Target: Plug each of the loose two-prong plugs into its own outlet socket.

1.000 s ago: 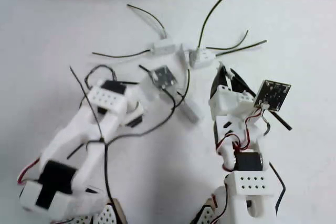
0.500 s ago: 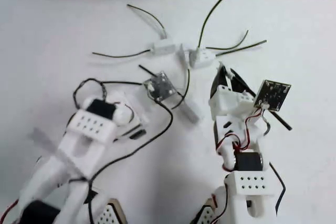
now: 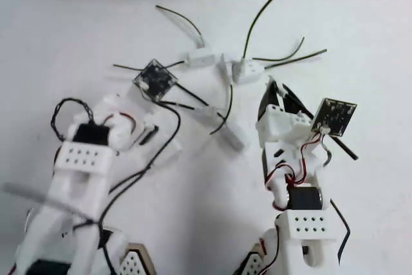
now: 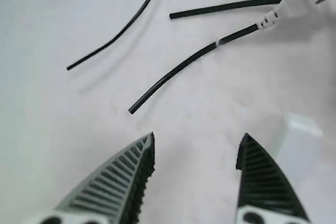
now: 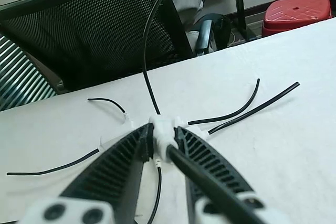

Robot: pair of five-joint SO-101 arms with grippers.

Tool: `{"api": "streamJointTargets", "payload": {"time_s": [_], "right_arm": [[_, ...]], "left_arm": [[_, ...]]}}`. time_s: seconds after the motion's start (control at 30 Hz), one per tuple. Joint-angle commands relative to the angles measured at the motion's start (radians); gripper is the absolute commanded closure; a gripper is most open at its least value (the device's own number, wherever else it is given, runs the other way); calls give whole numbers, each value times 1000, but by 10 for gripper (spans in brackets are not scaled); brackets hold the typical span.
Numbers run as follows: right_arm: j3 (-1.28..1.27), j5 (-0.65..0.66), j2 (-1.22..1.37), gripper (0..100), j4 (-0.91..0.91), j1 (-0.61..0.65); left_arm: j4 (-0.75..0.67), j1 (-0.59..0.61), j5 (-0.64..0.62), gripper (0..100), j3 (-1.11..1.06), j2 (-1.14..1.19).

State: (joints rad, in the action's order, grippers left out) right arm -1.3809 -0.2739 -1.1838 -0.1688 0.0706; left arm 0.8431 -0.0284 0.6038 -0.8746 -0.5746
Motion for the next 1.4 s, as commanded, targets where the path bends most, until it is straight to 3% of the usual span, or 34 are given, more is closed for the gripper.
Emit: {"api": "streamJointTargets", "payload": {"time_s": [0.0,0.13,0.33,0.53,0.77,0.9,1.1,1.37], "right_arm": [[12,12,-15,981,24,8],[12,12,-15,981,24,8],[12,12,-15,981,24,8],[12,12,-15,981,24,8],[12,12,-15,981,22,8],[12,12,-15,981,22,8],[12,12,-15,981,22,8],[12,12,-15,981,22,8]], "left_arm": [[-34,5,-6,743,46,171],[84,-51,-6,744,94,213],[226,-193,-14,744,57,82],[221,-231,-17,744,-31,-48],[121,-47,-15,742,15,-82],[49,-21,-8,741,12,24],[37,-67,-5,740,46,216],[140,-214,-15,744,35,182]]}}
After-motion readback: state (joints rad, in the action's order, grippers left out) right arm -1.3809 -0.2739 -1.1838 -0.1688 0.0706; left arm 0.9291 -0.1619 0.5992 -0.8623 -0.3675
